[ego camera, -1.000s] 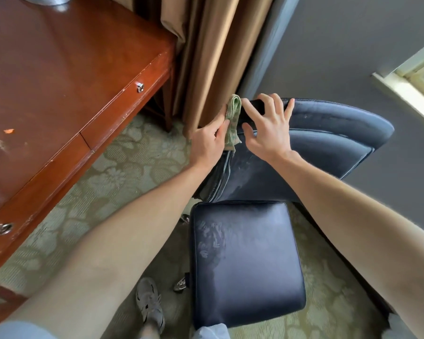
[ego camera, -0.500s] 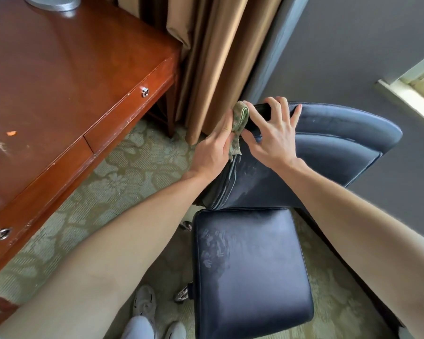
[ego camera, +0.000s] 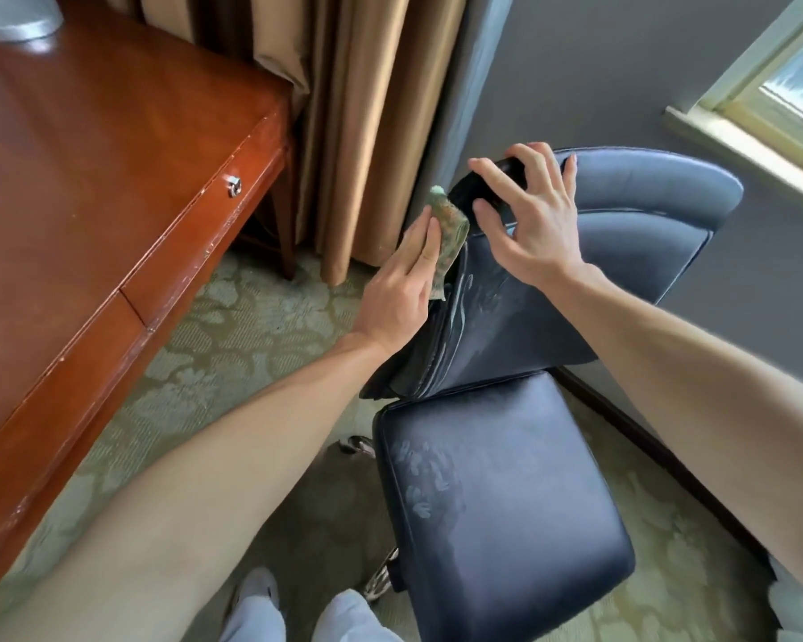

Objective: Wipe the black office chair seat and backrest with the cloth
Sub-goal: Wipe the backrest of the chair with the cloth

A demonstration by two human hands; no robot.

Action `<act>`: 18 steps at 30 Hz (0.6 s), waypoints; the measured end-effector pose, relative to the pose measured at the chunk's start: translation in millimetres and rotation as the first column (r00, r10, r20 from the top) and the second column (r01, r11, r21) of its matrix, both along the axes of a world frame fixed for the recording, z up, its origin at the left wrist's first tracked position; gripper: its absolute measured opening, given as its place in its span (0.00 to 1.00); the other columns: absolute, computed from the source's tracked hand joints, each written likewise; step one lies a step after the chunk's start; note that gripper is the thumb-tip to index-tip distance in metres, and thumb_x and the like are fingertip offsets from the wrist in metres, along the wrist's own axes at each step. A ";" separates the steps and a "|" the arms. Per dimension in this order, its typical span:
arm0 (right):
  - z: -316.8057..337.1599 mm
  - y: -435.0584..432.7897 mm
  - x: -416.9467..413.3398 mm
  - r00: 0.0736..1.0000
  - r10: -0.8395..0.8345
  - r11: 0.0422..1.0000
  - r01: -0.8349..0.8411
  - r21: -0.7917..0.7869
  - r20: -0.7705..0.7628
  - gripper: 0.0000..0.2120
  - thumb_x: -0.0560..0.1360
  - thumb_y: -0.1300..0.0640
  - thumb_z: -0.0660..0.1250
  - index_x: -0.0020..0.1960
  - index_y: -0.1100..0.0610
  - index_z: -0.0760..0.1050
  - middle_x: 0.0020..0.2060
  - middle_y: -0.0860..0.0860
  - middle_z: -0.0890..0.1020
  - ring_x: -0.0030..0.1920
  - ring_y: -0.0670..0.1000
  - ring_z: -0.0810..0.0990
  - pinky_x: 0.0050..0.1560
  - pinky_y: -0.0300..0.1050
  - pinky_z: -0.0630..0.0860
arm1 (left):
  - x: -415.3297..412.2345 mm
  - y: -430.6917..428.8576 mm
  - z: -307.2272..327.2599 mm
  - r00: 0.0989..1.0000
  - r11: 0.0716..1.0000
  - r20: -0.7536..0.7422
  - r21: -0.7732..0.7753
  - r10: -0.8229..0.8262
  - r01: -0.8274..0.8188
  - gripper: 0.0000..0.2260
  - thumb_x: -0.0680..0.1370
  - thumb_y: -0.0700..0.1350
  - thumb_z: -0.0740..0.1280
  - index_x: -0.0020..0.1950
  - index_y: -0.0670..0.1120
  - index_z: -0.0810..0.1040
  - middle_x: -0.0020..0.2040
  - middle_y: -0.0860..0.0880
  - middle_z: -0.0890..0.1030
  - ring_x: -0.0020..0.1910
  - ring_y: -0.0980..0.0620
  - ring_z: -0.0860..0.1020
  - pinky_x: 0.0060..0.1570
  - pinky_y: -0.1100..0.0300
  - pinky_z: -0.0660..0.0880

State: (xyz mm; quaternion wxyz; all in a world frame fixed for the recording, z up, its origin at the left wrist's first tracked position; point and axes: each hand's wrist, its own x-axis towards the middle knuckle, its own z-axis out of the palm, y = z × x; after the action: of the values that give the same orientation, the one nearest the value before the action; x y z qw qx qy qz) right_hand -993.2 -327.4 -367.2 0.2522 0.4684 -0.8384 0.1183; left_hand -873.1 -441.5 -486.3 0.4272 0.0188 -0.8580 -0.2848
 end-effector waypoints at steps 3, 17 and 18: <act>-8.5 -5.9 -0.6 0.999 0.004 0.999 -0.006 -0.047 -0.046 0.20 0.79 0.46 0.57 0.69 0.47 0.71 0.62 0.57 0.73 0.66 0.58 0.68 0.70 0.66 0.55 | -5.0 -5.1 -0.4 0.997 0.999 -0.072 -0.049 0.019 -0.023 0.22 0.80 0.34 0.61 0.74 0.35 0.64 0.75 0.38 0.65 0.70 0.44 0.71 0.55 0.61 0.75; -39.3 -9.6 -6.4 0.989 0.038 0.955 -0.078 -0.286 -0.143 0.21 0.77 0.52 0.57 0.69 0.48 0.72 0.67 0.58 0.74 0.69 0.58 0.69 0.64 0.68 0.65 | -31.6 -17.5 -18.3 0.968 0.974 -0.249 -0.220 -0.011 -0.046 0.23 0.81 0.40 0.58 0.77 0.38 0.62 0.78 0.41 0.61 0.68 0.45 0.73 0.49 0.54 0.80; -43.4 -10.3 -5.9 0.989 0.040 0.950 -0.081 -0.303 -0.139 0.22 0.77 0.52 0.57 0.70 0.48 0.71 0.68 0.58 0.72 0.71 0.58 0.67 0.66 0.69 0.62 | -33.3 -16.7 -19.4 0.965 0.978 -0.263 -0.206 -0.013 -0.043 0.23 0.81 0.39 0.59 0.77 0.38 0.62 0.78 0.41 0.60 0.68 0.45 0.72 0.50 0.53 0.80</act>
State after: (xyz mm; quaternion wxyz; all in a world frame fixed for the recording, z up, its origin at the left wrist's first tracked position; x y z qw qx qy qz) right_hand -999.1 -337.7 -410.6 0.3731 0.4558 -0.7765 0.2240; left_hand -906.4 -458.2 -505.7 0.5391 -0.0577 -0.8187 -0.1891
